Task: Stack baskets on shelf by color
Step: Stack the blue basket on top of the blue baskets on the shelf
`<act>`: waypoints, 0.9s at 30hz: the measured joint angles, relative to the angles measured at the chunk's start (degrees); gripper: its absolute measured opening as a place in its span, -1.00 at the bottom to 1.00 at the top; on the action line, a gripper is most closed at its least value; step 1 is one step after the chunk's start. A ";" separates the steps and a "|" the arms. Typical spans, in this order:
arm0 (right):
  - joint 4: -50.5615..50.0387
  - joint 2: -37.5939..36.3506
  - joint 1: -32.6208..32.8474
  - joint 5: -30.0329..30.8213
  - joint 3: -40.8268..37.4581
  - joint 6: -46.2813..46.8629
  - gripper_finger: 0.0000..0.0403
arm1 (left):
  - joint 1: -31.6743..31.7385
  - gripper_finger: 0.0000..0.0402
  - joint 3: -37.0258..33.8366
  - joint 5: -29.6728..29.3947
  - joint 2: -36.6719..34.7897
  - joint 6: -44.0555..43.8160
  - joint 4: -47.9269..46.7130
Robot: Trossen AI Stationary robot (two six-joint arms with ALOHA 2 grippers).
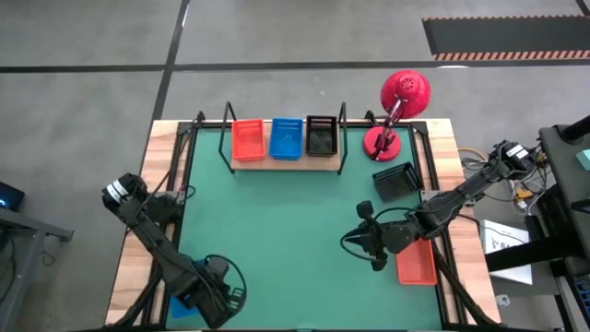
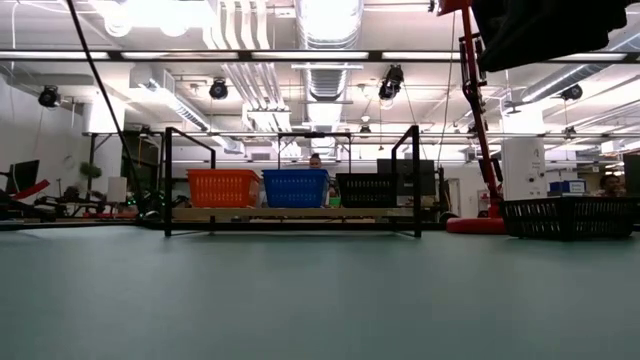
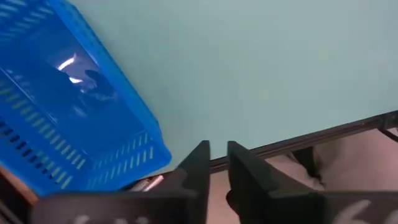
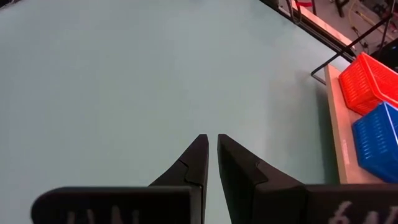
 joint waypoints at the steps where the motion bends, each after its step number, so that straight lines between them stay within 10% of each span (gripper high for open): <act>1: -0.02 0.00 0.00 -0.01 -0.19 -0.42 -0.87 | -0.20 -0.75 -0.58 0.04 0.00 -0.80 0.86; 12: -0.10 0.00 -0.02 -0.10 -0.64 -2.02 -0.87 | -0.26 -0.05 -5.32 2.40 0.02 -7.01 1.77; 27: 0.28 0.00 -0.17 -0.02 -0.64 -0.23 -0.87 | -0.91 0.01 -14.39 7.76 -0.39 -5.38 1.34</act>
